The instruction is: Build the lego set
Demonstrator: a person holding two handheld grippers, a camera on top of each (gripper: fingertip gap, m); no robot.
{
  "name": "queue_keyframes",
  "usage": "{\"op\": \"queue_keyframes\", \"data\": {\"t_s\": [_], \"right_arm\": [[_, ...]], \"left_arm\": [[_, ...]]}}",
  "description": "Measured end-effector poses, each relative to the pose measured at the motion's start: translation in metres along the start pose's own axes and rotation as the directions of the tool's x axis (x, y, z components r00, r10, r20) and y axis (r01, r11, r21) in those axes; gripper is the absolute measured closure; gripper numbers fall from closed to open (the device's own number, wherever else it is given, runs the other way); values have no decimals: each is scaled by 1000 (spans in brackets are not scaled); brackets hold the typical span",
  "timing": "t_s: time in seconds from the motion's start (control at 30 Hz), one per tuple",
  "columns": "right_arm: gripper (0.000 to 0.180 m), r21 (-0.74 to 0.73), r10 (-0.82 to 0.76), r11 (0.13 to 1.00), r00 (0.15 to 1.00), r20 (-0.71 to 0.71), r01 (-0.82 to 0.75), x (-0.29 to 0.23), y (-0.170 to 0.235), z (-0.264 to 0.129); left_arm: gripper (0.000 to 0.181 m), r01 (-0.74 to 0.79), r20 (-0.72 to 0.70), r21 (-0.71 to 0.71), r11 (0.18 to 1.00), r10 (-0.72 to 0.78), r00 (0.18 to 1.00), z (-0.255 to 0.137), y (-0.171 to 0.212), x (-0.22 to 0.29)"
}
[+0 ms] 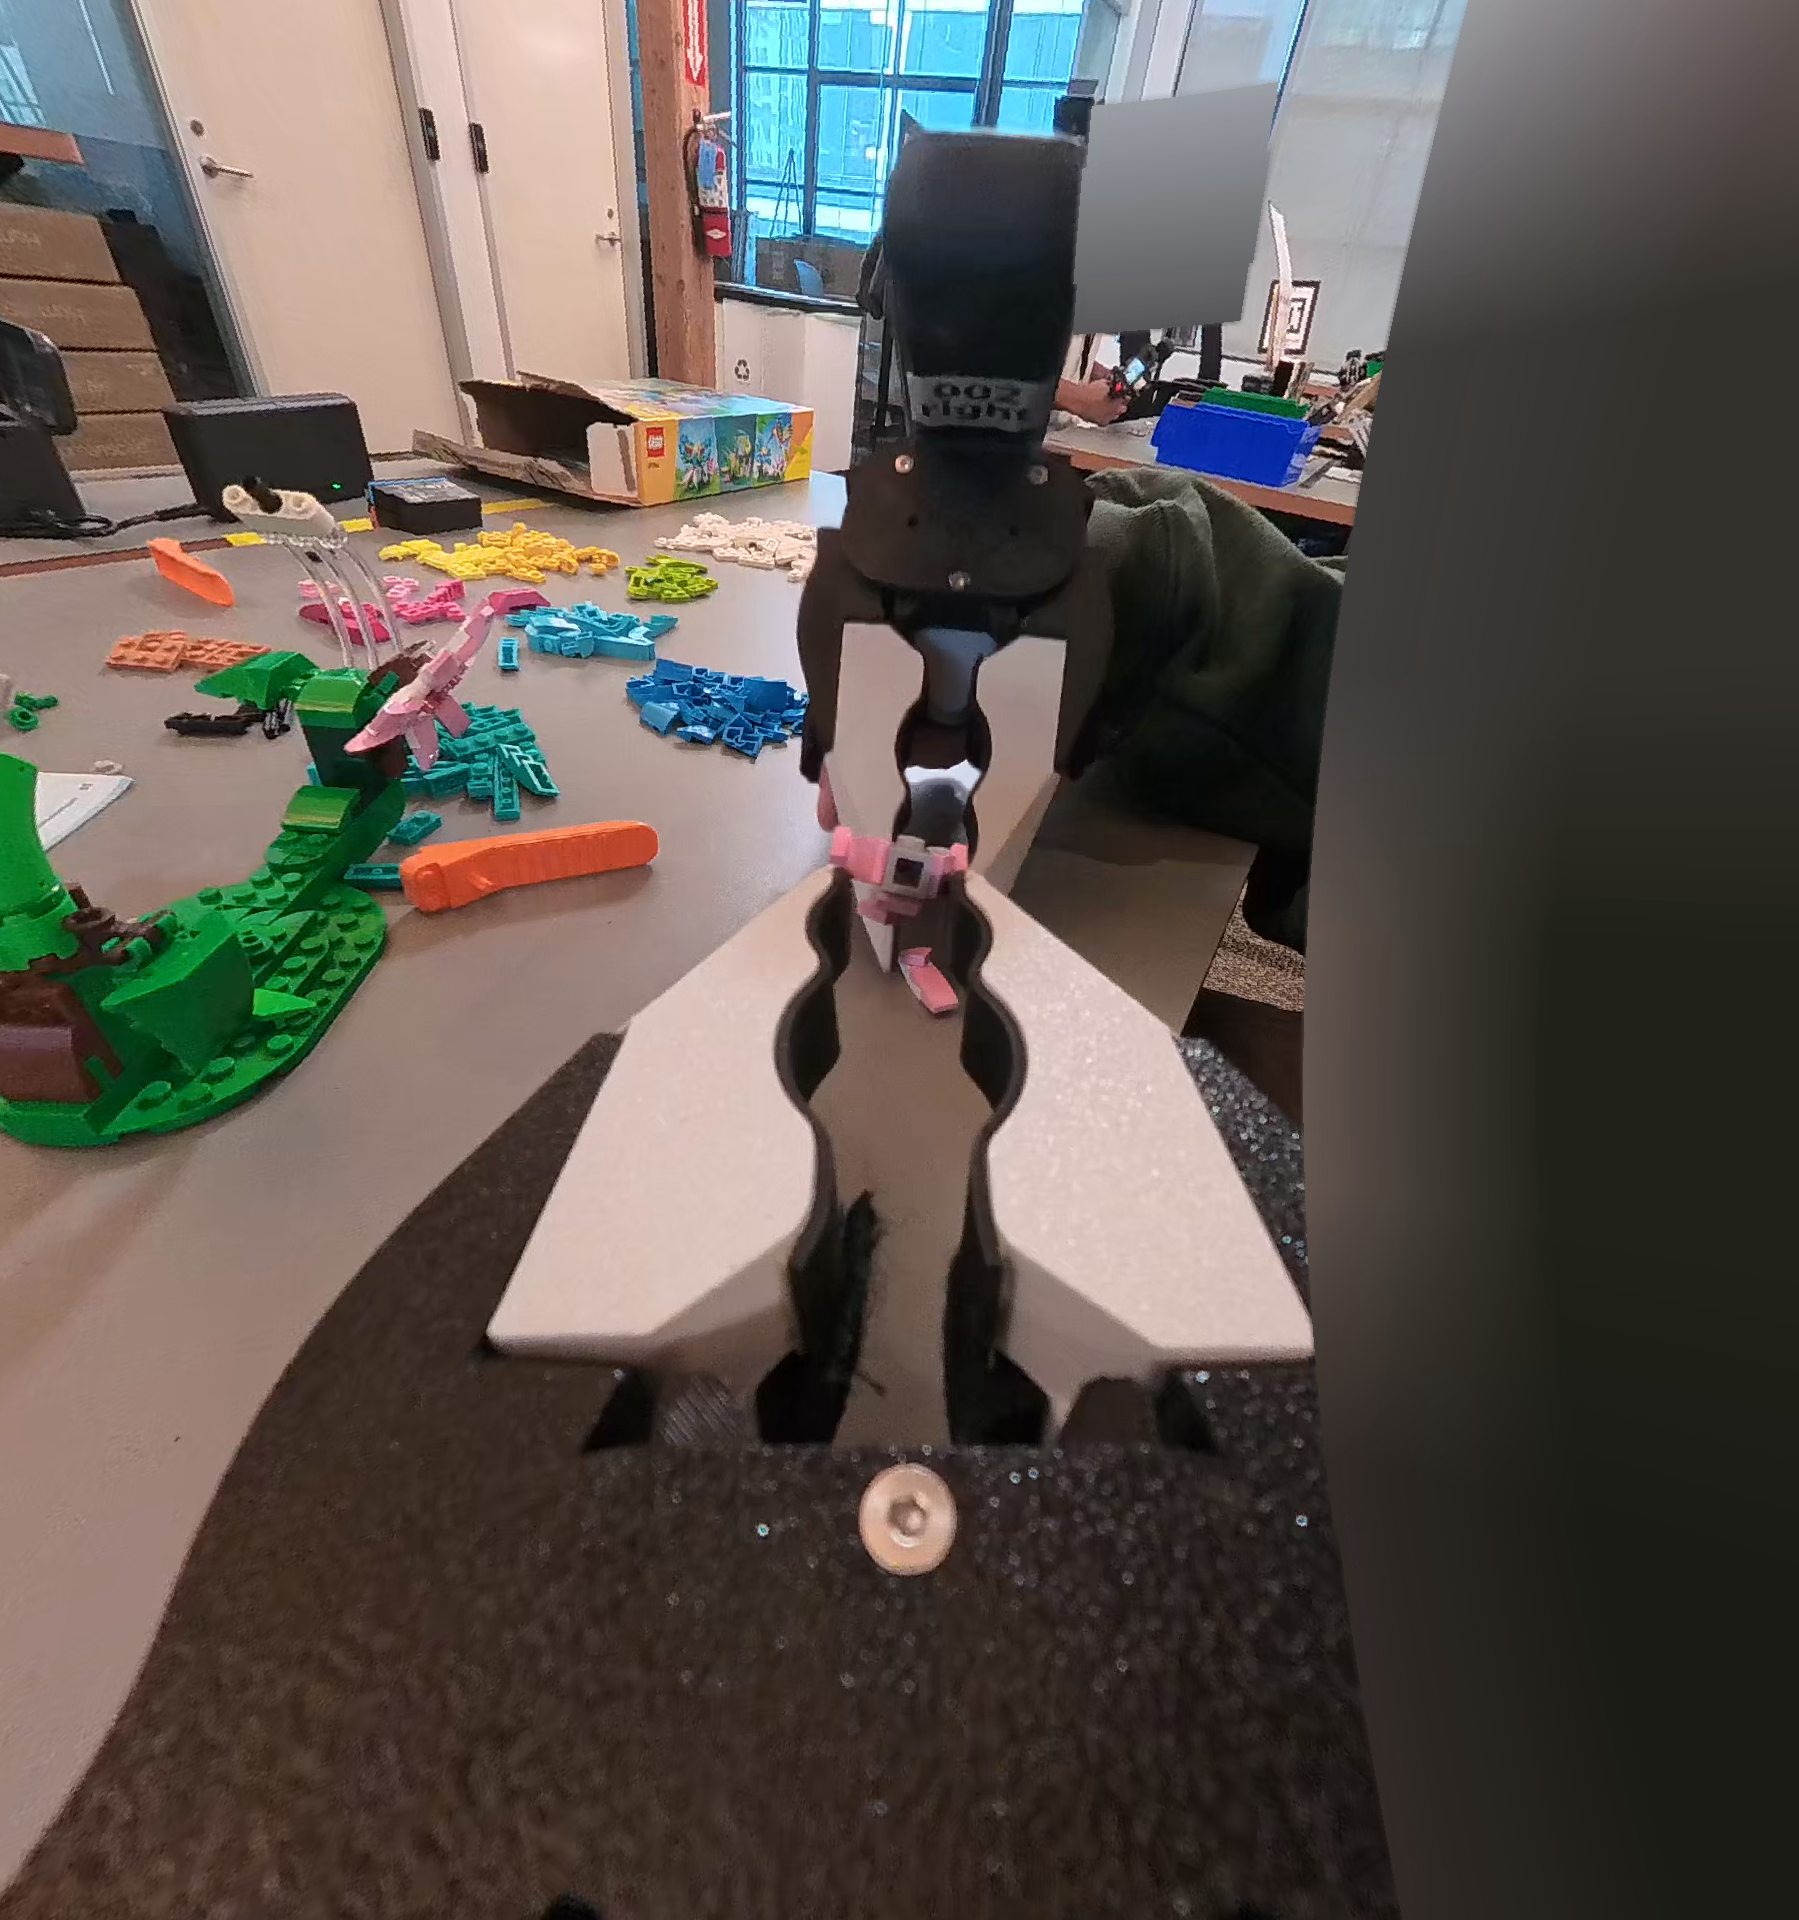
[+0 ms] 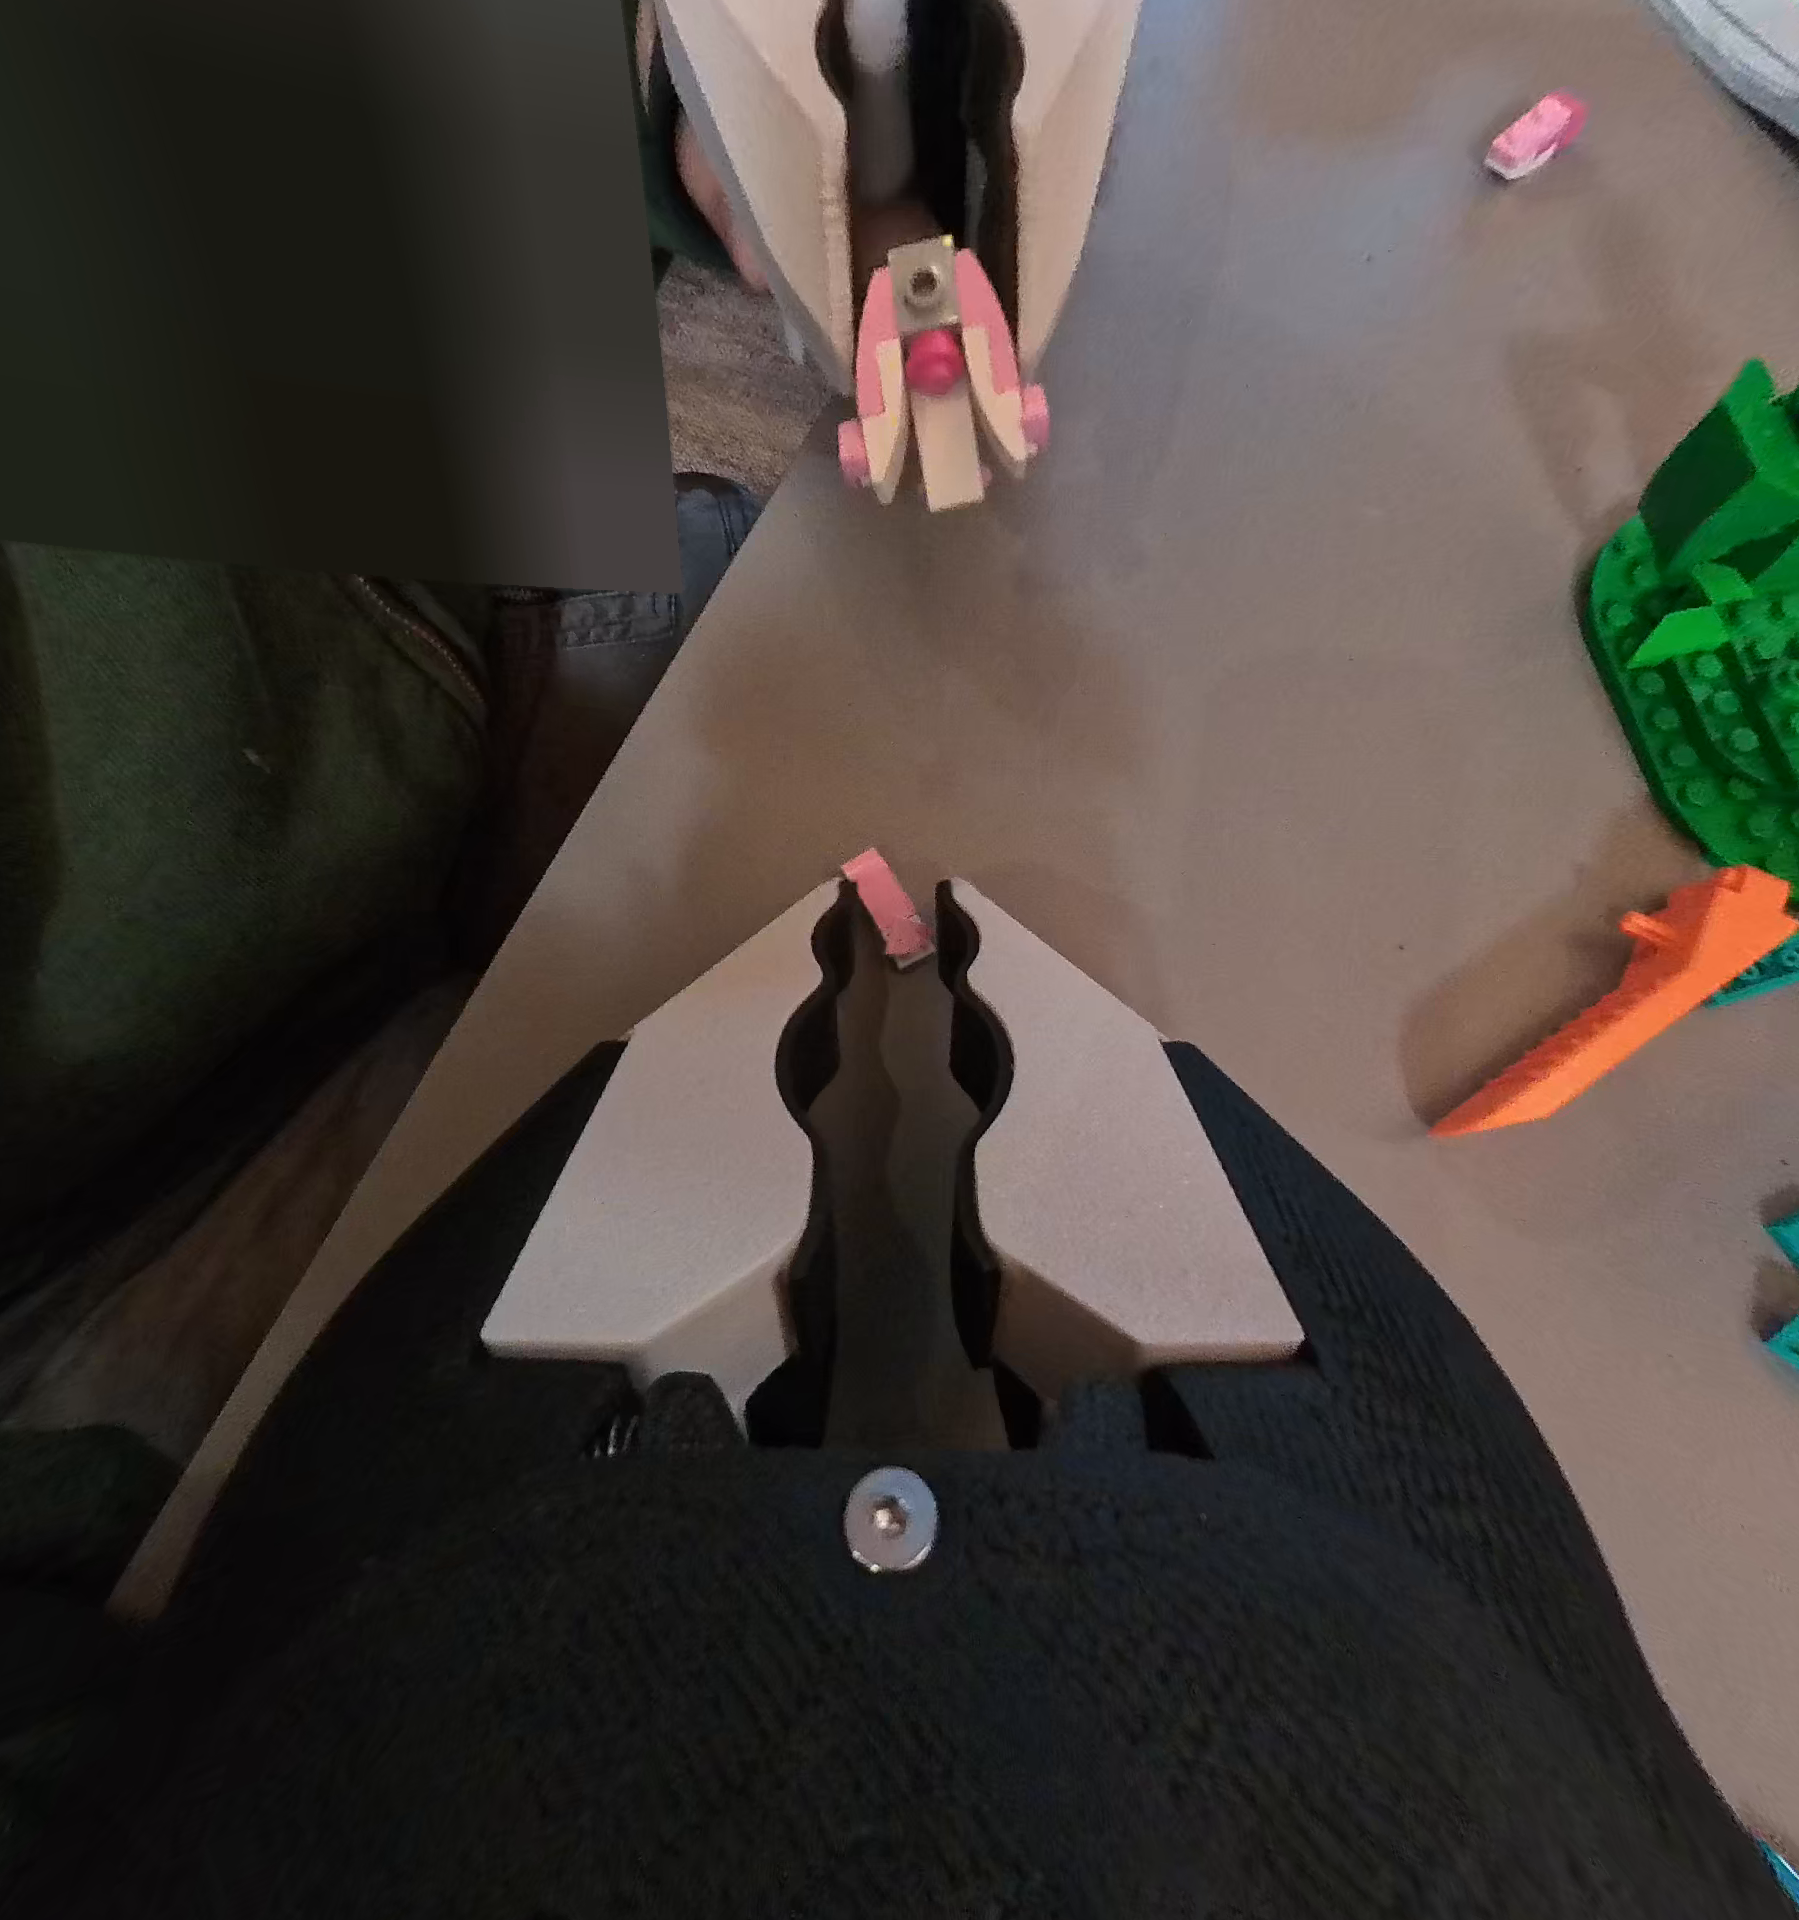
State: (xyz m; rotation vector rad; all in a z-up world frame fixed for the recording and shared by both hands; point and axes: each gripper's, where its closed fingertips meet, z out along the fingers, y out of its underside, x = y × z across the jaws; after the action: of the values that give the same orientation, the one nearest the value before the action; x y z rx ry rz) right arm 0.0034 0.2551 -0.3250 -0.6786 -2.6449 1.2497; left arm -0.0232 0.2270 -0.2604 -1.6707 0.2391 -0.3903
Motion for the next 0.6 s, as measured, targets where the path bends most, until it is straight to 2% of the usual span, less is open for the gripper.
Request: {"op": "queue_keyframes", "data": {"t_s": [0.2,0.4,0.5,0.6], "right_arm": [[173,16,1,1000,1000,25,-2,-1,-3,3],[173,296,-5,954,990,-140,47,19,-67,-26],[173,296,-59,950,986,-157,104,15,-89,-34],[173,273,-108,953,990,-94,130,6,-110,-39]], "left_arm": [[164,2,6,0,1000,-2,1000,0,0,-1],[164,-12,48,58,998,9,999,-2,-8,-3],[164,-28,74,136,990,18,997,-5,-18,-3],[164,-27,96,177,984,10,995,-6,-25,-4]]}}
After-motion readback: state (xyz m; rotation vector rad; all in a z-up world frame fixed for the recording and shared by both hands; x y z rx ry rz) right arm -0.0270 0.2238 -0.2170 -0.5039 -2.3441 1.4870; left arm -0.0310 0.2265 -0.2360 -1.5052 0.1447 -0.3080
